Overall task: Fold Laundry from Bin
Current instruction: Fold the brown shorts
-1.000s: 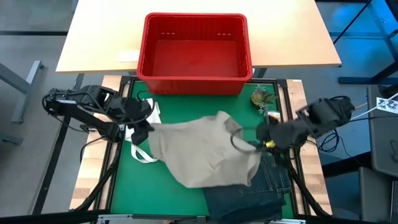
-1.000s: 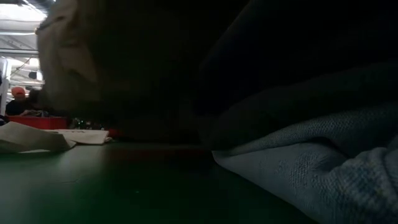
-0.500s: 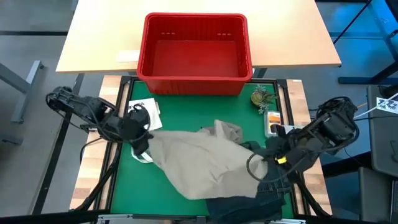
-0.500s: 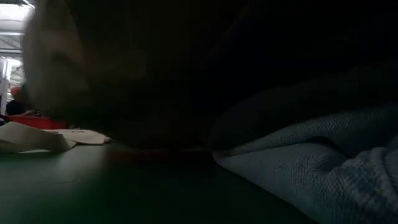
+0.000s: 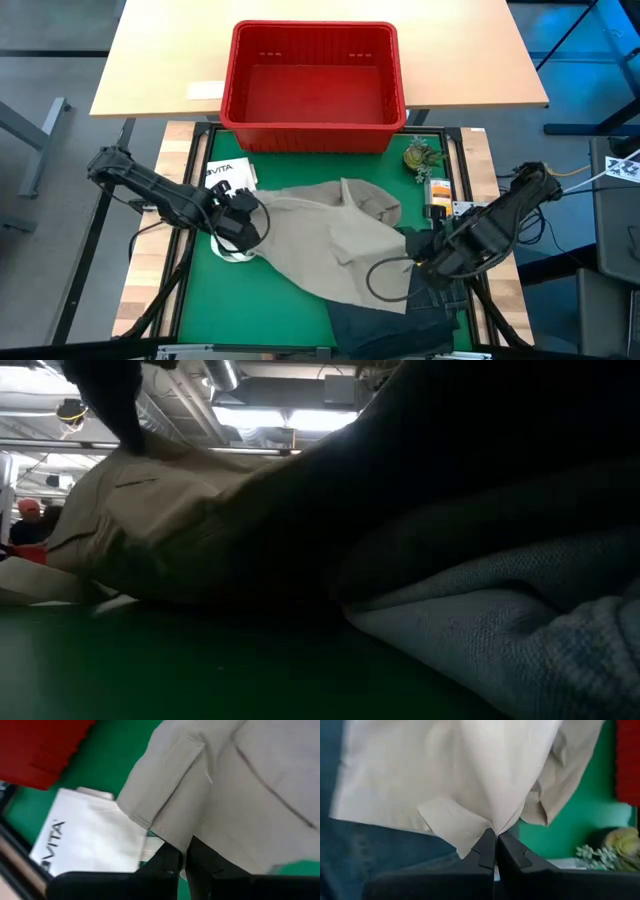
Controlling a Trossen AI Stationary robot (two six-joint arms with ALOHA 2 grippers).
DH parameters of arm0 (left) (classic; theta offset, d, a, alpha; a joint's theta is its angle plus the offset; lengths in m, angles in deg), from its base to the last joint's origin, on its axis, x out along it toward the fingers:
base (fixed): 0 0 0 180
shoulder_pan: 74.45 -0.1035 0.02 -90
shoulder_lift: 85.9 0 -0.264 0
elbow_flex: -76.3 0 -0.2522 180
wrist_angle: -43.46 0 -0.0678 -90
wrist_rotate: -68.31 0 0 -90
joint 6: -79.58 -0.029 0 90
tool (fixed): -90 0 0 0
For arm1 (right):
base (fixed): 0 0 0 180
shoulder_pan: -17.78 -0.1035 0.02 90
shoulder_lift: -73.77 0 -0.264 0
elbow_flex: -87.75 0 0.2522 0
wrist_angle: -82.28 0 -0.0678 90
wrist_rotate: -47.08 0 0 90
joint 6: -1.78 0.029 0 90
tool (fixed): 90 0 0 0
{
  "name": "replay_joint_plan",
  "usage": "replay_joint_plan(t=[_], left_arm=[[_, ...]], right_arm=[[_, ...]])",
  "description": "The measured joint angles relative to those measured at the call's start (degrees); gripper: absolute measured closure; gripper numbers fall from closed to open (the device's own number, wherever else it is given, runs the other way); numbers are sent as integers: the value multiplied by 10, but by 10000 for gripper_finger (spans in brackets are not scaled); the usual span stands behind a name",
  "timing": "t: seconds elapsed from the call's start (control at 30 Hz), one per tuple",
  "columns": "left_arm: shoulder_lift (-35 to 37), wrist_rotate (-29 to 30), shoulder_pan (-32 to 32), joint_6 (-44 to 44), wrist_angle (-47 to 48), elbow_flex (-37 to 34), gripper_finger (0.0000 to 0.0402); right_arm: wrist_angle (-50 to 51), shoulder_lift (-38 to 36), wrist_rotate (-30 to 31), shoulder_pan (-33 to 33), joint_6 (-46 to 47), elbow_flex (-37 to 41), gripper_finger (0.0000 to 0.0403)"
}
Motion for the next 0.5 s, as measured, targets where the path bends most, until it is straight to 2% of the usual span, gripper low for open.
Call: replay_joint_plan(t=[0.3, 0.5], left_arm=[[-9, 48, -41, -3, -16, -26, 316], [-9, 33, -77, -67, -19, -26, 283]], right_arm=[[-1, 0, -30, 0, 26, 85, 397], [-1, 0, -30, 0, 29, 102, 397]])
